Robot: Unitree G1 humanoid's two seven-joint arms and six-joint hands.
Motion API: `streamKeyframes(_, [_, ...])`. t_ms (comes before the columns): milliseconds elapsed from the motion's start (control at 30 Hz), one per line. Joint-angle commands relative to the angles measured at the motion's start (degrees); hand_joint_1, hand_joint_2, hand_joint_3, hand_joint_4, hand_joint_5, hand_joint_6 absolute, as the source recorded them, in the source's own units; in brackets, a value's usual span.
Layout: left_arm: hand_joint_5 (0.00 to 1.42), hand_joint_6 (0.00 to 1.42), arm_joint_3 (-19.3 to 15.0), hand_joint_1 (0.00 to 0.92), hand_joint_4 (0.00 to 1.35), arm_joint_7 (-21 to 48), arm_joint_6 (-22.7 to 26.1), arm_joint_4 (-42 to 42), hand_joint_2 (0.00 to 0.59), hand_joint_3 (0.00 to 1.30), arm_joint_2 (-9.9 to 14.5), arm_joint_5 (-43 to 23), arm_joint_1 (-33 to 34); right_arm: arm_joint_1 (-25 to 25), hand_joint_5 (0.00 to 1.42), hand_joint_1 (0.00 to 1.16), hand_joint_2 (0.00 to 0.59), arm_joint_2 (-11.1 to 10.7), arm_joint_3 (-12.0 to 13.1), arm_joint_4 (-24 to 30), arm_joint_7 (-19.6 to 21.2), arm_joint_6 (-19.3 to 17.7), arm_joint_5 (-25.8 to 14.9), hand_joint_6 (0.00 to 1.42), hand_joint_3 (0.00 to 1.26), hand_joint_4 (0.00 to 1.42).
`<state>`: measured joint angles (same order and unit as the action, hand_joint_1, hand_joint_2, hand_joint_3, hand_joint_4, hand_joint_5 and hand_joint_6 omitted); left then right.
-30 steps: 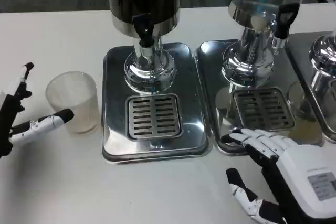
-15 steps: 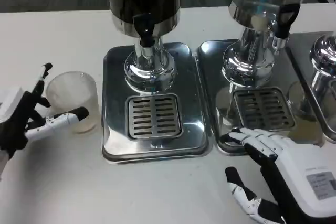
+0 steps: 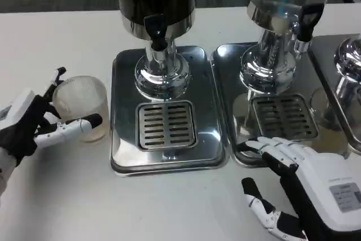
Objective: Grasp the cup under the faucet to collect the drink, then remove the cup.
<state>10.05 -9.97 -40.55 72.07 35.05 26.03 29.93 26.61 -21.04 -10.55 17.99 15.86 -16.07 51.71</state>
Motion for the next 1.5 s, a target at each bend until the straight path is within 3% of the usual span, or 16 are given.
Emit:
streamKeyframes(33, [0.54,0.85,0.7,0.221,0.2,-0.4,0.2,0.4,0.059,0.07,-0.9,0.0,0.7,-0.2,0.25,0.42,0.461,-0.3,0.5,-0.3,-0.6,0.2,-1.1,0.31,0.33,0.26])
streamKeyframes(233, [0.67,1.06,0.7,0.268,0.34,-3.4,-0.4,0.3,0.11,0.21,-1.6,-0.1,0.3,-0.4,0.25,0.42,0.461,-0.3,0.7,-0.3,-1.2,0.3,-2.1,0.32,0.33,0.26])
streamKeyframes(333, [0.83,1.29,0.9,0.309,0.48,-5.6,-1.0,0.1,0.143,0.37,-1.8,0.2,-0.2,-0.4,0.25,0.42,0.461,-0.2,0.7,-0.3,-1.4,0.3,-2.4,0.32,0.33,0.26])
streamKeyframes(500, [0.99,1.41,1.0,0.342,0.64,-8.1,-1.9,-0.1,0.153,0.55,-1.9,0.3,-0.7,-0.3,0.25,0.42,0.461,0.2,0.7,-0.2,-1.6,0.5,-2.6,0.32,0.33,0.26])
streamKeyframes(733, [1.07,1.42,0.0,0.365,0.75,-11.3,-3.6,-0.6,0.13,0.63,-1.5,-0.6,-1.5,-0.4,0.25,0.42,0.461,0.4,0.5,-0.3,-1.8,0.7,-2.9,0.32,0.33,0.26])
streamKeyframes(1100, [1.08,1.42,-3.7,0.374,0.76,-12.8,-9.9,-3.4,0.116,0.63,-0.6,-3.1,-3.3,-0.5,0.25,0.42,0.461,0.7,0.4,-0.3,-1.8,0.7,-3.2,0.32,0.33,0.26])
streamKeyframes(1267, [1.08,1.42,-3.4,0.383,0.75,-11.7,-12.6,-5.9,0.112,0.62,-1.4,-2.5,-3.2,-0.5,0.25,0.42,0.461,0.8,0.3,-0.4,-1.6,0.7,-3.2,0.32,0.33,0.26])
streamKeyframes(1500, [1.07,1.42,-1.3,0.385,0.74,-9.0,-12.4,-6.7,0.11,0.62,-4.0,-1.2,-1.2,0.0,0.25,0.42,0.461,1.4,0.5,0.1,-1.2,1.1,-3.0,0.32,0.33,0.26])
